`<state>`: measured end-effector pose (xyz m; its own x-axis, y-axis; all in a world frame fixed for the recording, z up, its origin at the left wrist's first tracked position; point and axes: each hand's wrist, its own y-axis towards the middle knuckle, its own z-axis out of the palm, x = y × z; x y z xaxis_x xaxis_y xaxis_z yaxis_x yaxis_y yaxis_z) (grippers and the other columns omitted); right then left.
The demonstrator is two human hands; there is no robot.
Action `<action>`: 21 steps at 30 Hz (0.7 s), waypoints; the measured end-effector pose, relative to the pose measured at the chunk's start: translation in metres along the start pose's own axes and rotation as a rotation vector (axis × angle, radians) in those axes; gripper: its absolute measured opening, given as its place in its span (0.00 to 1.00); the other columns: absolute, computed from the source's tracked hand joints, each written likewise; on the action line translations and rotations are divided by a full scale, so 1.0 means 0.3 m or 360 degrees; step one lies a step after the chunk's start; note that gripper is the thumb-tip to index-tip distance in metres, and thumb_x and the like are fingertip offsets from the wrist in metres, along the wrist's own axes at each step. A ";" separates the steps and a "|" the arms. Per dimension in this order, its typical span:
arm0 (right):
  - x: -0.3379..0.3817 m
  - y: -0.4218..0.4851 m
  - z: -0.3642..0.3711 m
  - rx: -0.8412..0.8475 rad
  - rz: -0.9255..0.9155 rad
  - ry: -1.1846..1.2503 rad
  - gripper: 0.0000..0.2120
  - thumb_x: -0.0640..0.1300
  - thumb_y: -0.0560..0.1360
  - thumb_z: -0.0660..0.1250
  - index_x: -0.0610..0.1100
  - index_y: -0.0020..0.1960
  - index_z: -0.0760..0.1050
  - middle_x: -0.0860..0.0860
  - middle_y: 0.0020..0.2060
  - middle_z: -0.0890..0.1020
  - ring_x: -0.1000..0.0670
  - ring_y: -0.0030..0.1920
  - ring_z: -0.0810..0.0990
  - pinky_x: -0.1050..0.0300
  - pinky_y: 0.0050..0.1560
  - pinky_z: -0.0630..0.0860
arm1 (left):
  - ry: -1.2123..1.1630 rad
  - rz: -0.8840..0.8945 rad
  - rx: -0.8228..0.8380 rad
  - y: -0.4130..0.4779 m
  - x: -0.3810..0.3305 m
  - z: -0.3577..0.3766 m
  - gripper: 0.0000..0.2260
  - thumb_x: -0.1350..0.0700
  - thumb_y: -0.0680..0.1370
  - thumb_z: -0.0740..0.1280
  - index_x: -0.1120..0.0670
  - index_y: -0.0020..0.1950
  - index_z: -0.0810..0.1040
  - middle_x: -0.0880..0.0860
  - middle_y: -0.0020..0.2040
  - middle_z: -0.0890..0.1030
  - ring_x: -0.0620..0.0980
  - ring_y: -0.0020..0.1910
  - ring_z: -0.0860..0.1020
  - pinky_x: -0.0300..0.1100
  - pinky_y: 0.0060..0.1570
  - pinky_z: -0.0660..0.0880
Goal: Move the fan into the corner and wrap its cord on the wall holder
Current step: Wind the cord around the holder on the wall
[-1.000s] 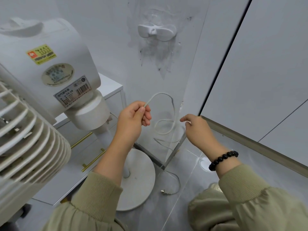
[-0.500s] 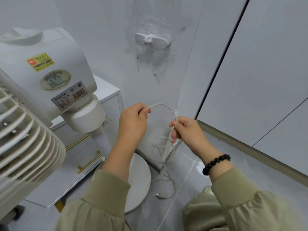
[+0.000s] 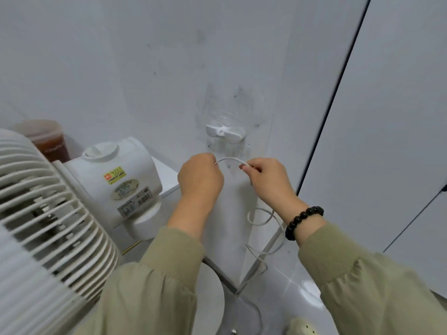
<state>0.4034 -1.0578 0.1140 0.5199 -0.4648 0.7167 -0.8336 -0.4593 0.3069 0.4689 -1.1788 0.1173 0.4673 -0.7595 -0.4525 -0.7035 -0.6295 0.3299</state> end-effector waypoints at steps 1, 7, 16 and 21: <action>0.034 0.023 -0.012 -0.0018 -0.0025 -0.0018 0.18 0.43 0.76 0.64 0.36 0.30 0.70 0.47 0.25 0.68 0.50 0.29 0.65 0.56 0.32 0.61 | 0.0039 0.0008 -0.0011 0.024 -0.015 -0.033 0.08 0.61 0.76 0.60 0.56 0.48 0.79 0.57 0.49 0.81 0.60 0.50 0.77 0.42 0.40 0.67; 0.190 0.135 -0.070 -0.0081 -0.0103 -0.0213 0.12 0.43 0.75 0.64 0.36 0.39 0.78 0.46 0.33 0.76 0.46 0.37 0.74 0.57 0.37 0.66 | 0.0344 0.0013 0.0139 0.193 -0.094 -0.188 0.11 0.65 0.76 0.61 0.58 0.56 0.76 0.57 0.57 0.78 0.58 0.57 0.76 0.43 0.46 0.69; 0.339 0.230 -0.098 0.0145 -0.0053 -0.0533 0.16 0.31 0.71 0.57 0.39 0.54 0.78 0.44 0.50 0.80 0.46 0.44 0.75 0.58 0.39 0.69 | 0.1002 0.0616 0.0073 0.396 0.021 -0.236 0.06 0.63 0.77 0.61 0.55 0.47 0.76 0.50 0.33 0.69 0.56 0.41 0.75 0.42 0.38 0.67; 0.326 0.253 -0.064 -0.0071 -0.0283 -0.0915 0.12 0.29 0.71 0.58 0.38 0.50 0.75 0.45 0.42 0.78 0.43 0.43 0.76 0.56 0.37 0.69 | 0.0763 0.0401 0.0147 0.439 0.053 -0.152 0.11 0.58 0.79 0.64 0.57 0.37 0.69 0.50 0.32 0.68 0.50 0.31 0.70 0.41 0.33 0.67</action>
<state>0.3873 -1.1235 0.2194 0.6592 -0.7243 0.2022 -0.7252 -0.5411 0.4258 0.4081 -1.2811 0.1914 0.4545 -0.8883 0.0663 -0.8592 -0.4176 0.2956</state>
